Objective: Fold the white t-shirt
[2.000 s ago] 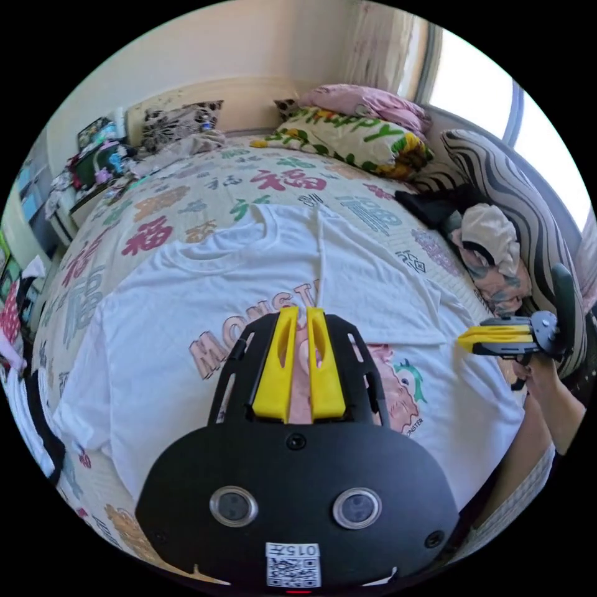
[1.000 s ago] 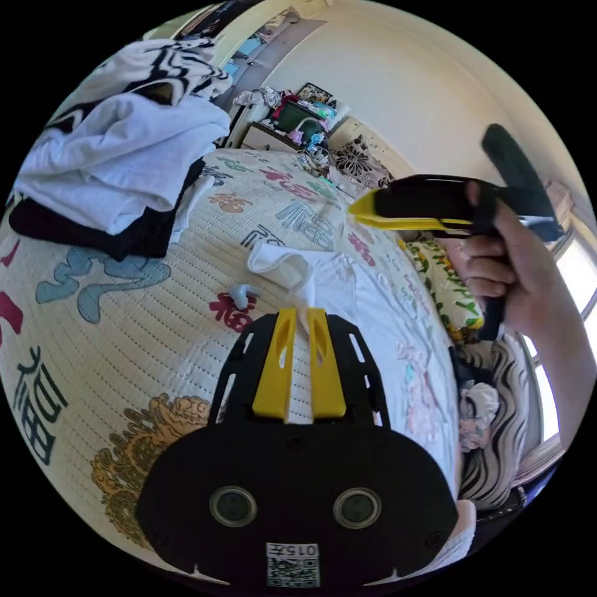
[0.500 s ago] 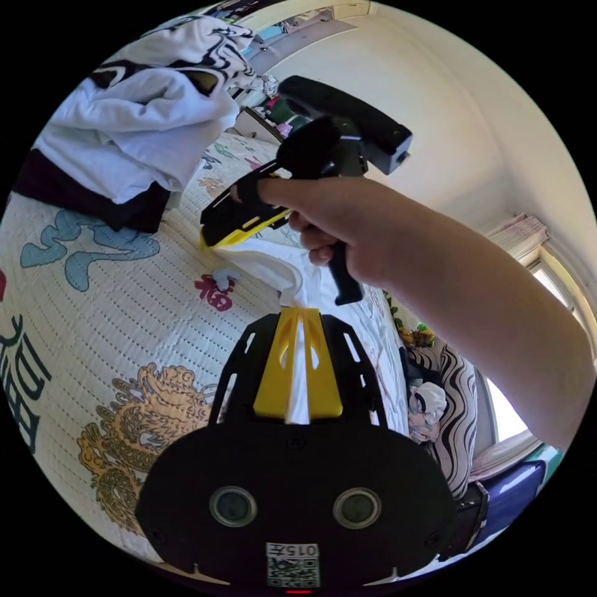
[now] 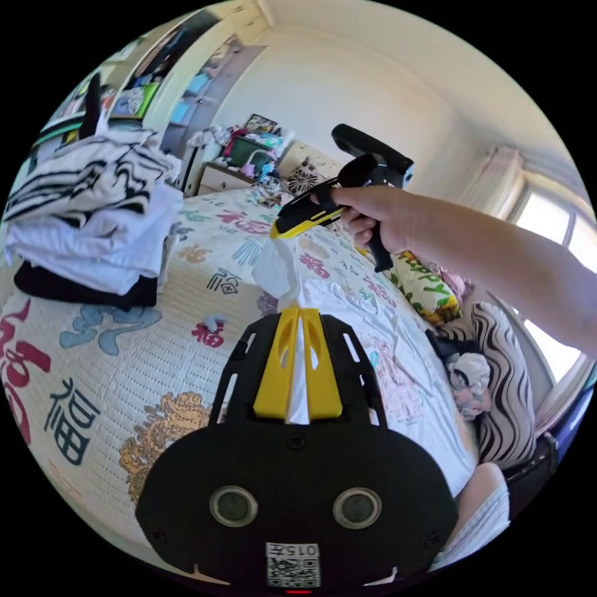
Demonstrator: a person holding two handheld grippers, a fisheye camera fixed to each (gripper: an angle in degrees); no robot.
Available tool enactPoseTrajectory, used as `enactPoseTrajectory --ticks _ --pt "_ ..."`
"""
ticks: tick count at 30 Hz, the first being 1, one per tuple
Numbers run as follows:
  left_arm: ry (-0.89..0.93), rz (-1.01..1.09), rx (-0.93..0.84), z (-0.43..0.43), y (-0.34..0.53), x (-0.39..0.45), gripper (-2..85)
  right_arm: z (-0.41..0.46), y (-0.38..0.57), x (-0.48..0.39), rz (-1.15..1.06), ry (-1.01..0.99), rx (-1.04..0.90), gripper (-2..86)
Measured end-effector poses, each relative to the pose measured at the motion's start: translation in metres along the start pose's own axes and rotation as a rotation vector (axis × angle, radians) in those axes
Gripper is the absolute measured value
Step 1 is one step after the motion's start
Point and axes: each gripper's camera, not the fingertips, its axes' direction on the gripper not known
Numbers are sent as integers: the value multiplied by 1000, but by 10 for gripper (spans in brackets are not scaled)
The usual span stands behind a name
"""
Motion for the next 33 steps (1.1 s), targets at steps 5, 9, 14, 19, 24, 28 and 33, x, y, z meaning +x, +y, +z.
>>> enactPoseTrajectory --ticks 5,9,14,19,24,28,33 --pt "-28 168 -33 12 -4 39 -6 -34 52 78 114 -65 74 -6" --pt "-32 376 -115 34 0 85 -4 -38 111 137 227 -115 117 -6" --pt "135 485 -356 77 13 127 5 -17 182 203 409 -179 127 -2" --pt "113 593 -328 82 20 159 20 5 244 263 626 -269 156 7" --pt "32 474 -294 96 -6 134 38 -6 263 280 627 -250 190 28" --pt "45 411 -375 119 -15 120 38 -15 248 273 526 -222 180 17" --pt "56 387 -497 143 -18 117 22 -2 225 261 476 -163 52 -6"
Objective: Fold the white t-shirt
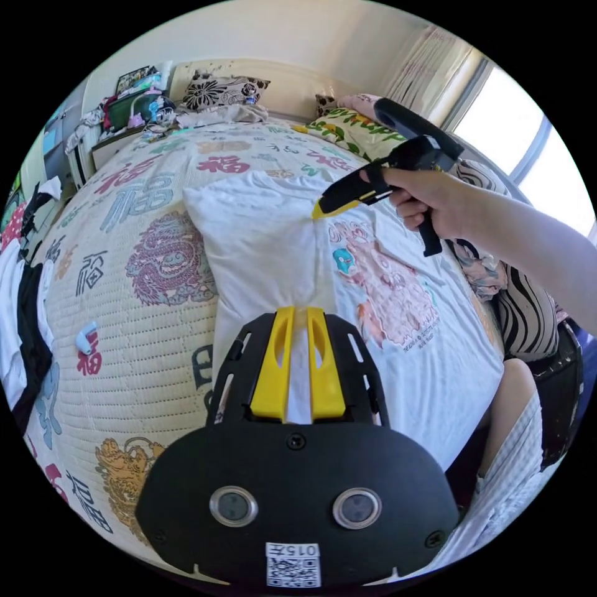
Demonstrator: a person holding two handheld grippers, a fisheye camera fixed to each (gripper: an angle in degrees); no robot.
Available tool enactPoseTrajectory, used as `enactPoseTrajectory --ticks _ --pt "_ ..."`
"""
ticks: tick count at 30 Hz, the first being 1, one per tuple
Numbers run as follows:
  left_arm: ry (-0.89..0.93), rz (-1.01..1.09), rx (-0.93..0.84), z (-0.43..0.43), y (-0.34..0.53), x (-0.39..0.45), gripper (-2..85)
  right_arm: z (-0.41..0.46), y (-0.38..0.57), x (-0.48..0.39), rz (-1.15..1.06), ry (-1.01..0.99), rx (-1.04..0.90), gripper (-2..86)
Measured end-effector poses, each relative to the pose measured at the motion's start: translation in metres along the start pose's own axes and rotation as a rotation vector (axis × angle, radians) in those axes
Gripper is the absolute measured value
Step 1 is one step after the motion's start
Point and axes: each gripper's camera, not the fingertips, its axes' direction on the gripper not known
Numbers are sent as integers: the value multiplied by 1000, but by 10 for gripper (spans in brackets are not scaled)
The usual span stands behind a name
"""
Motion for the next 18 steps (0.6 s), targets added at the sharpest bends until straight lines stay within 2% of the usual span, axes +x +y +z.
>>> enactPoseTrajectory --ticks 5,7,11,14,18 --pt "57 -39 -6 -5 -7 -13 10 -8 1 -1 -12 64 -44 -8" --pt "88 -54 3 -10 -10 -18 5 -26 0 -16 -82 168 -6 -5" --pt "102 -40 120 -39 -13 -19 1 -49 -16 -48 -186 156 73 16" --pt "115 -85 101 -39 -15 -33 0 -49 -37 -82 -269 168 67 34" --pt "180 -148 44 -30 -19 -52 -1 -27 -57 -118 -333 188 -18 -2"
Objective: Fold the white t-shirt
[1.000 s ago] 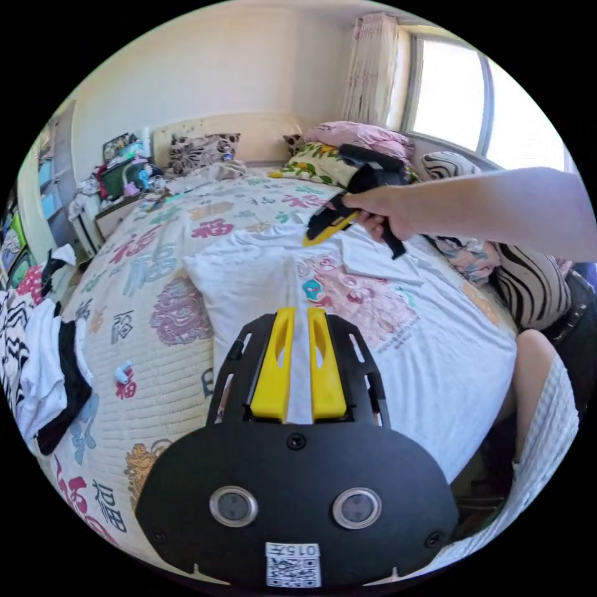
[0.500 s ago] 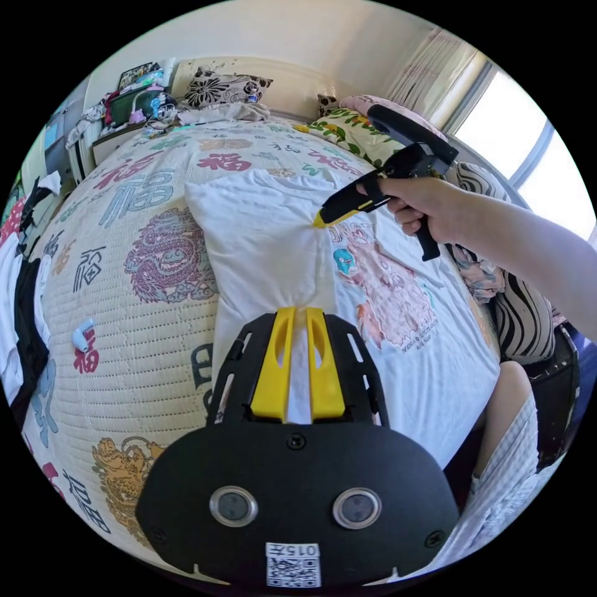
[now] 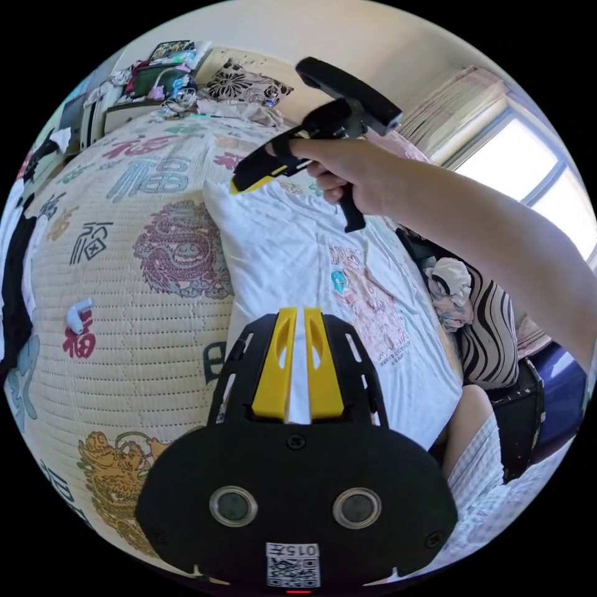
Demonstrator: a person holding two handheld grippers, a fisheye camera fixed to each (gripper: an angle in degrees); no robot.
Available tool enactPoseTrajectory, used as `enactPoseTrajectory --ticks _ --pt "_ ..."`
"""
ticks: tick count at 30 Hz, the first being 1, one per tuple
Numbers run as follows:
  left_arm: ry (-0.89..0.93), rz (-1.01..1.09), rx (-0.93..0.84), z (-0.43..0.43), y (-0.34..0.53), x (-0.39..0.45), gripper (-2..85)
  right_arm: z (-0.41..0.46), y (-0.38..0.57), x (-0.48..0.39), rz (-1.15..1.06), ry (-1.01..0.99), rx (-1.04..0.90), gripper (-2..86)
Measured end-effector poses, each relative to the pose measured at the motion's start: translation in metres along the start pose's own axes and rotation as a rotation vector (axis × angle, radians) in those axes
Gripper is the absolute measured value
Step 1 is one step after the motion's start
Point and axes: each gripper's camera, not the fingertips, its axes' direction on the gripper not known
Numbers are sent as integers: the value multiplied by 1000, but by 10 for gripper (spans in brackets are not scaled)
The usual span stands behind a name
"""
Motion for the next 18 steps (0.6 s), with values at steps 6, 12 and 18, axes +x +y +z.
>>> enactPoseTrajectory --ticks 6,12,18 --pt "35 -15 -62 11 -2 -10 -5 3 -6 -7 11 44 -67 -9" --pt "204 -51 8 -8 -5 -23 -1 -83 47 49 117 -71 149 5" --pt "100 10 203 -63 -25 -30 40 -152 147 150 238 51 207 57"
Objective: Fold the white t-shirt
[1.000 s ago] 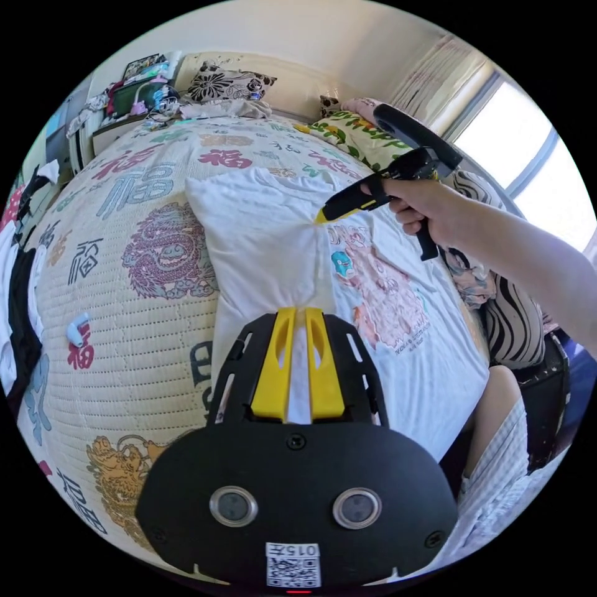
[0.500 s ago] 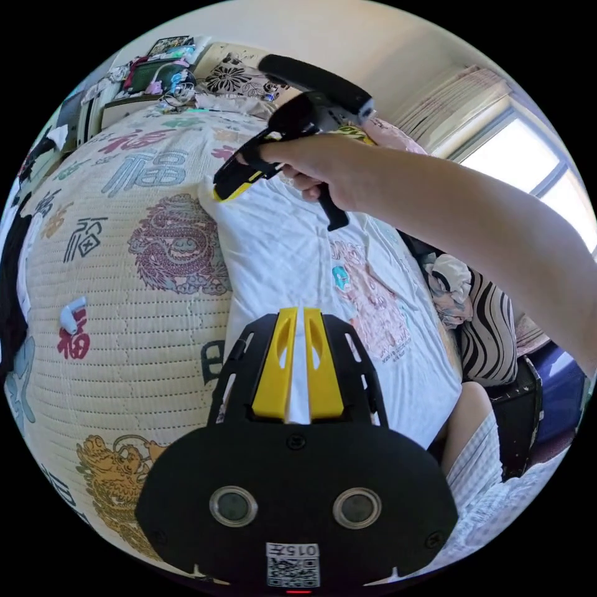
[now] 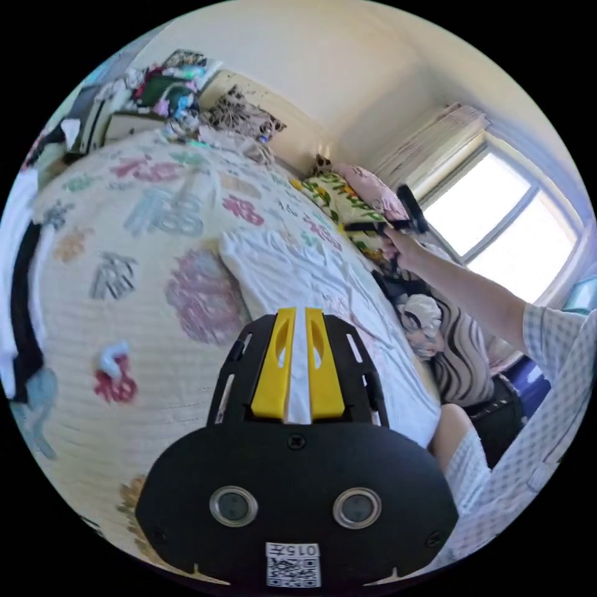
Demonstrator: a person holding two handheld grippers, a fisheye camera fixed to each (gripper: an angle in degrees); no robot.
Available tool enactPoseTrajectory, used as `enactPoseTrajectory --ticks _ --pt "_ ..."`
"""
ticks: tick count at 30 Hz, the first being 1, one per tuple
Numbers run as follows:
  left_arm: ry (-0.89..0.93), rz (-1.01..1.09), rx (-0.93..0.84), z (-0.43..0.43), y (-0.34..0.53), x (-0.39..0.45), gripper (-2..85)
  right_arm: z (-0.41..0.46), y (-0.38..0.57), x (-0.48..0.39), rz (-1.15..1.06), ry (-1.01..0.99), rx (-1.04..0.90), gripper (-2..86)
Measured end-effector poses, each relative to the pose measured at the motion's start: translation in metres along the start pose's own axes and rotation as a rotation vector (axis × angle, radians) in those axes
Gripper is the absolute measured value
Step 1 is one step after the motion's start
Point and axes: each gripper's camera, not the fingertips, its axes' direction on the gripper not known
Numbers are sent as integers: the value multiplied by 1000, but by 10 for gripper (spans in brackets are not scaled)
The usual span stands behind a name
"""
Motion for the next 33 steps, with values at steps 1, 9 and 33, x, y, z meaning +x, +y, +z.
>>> enactPoseTrajectory --ticks 1,9,33 --pt "-29 34 5 -1 -10 1 47 -6 12 21 39 29 -16 64" --pt "-217 260 -295 108 -157 11 82 -4 45 73 103 102 -103 95" --pt "-125 439 -325 -26 -40 156 8 -263 263 21 -14 -113 98 2"
